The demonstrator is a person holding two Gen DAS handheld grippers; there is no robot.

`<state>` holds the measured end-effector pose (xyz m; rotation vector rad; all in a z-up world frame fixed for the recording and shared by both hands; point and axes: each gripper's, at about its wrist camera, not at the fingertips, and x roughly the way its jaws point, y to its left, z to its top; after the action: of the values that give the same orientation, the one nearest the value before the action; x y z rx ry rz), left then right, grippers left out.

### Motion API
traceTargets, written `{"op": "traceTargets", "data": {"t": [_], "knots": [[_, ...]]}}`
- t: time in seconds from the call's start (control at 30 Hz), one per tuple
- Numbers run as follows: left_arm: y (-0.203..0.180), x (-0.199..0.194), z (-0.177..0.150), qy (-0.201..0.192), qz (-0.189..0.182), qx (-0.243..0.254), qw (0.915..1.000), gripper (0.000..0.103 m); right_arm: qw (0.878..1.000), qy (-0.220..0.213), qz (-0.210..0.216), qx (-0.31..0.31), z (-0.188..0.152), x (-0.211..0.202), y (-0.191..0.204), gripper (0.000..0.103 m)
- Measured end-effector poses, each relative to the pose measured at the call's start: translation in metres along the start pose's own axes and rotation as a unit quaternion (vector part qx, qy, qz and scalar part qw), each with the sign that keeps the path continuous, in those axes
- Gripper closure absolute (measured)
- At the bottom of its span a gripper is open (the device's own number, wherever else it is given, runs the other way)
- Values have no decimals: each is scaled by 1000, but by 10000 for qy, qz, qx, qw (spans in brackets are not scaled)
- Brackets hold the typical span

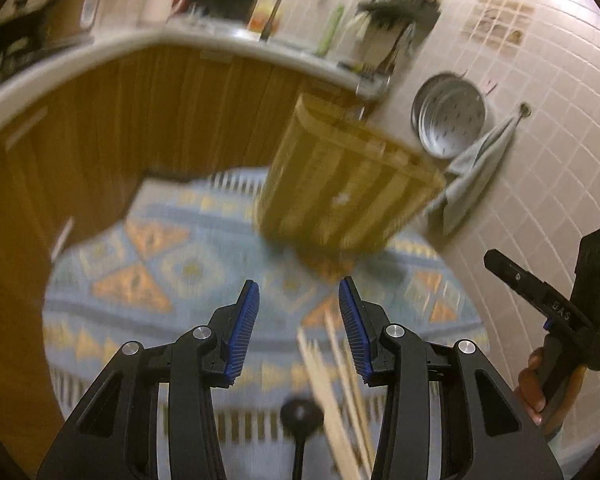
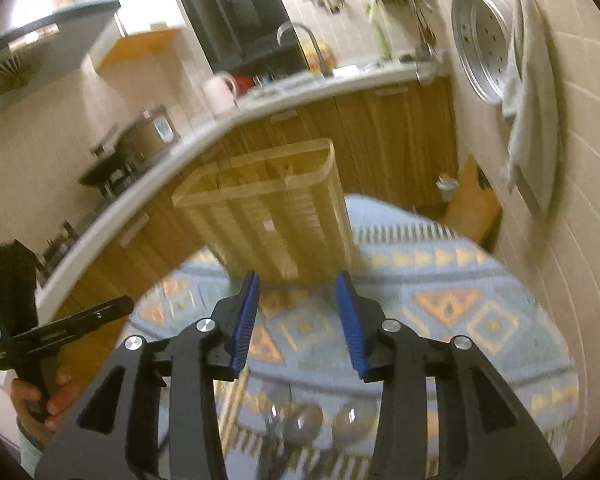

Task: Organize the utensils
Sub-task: 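Grasp the black round spoon with the left gripper while the right grasps a clear spoon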

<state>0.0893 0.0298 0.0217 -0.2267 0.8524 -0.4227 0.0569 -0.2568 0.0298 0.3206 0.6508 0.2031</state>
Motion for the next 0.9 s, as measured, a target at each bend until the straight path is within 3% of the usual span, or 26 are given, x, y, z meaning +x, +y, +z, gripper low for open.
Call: {"op": "traceTargets", "data": {"t": [0.13, 0.27, 0.4, 0.6, 0.77, 0.9], "knots": [[8, 9, -32, 703, 81, 29, 9975, 63, 9966, 765, -221, 196, -27, 10, 0, 66], [8, 16, -57, 1236, 5, 91, 9923, 63, 9868, 1600, -142, 222, -56, 25, 9, 66], [1, 21, -73, 1545, 25, 307, 9875, 63, 9768, 2136, -68, 95, -79, 37, 23, 67], [-13, 32, -87, 1960, 223, 732, 9776, 67, 9709, 2391, -60, -91, -89, 45, 38, 68], [-20, 34, -91, 1864, 532, 905, 9769, 71, 9682, 2494, -57, -198, -90, 53, 44, 73], [-33, 39, -94, 1826, 858, 1247, 9715, 73, 9651, 2602, -140, -260, -91, 62, 46, 78]]}}
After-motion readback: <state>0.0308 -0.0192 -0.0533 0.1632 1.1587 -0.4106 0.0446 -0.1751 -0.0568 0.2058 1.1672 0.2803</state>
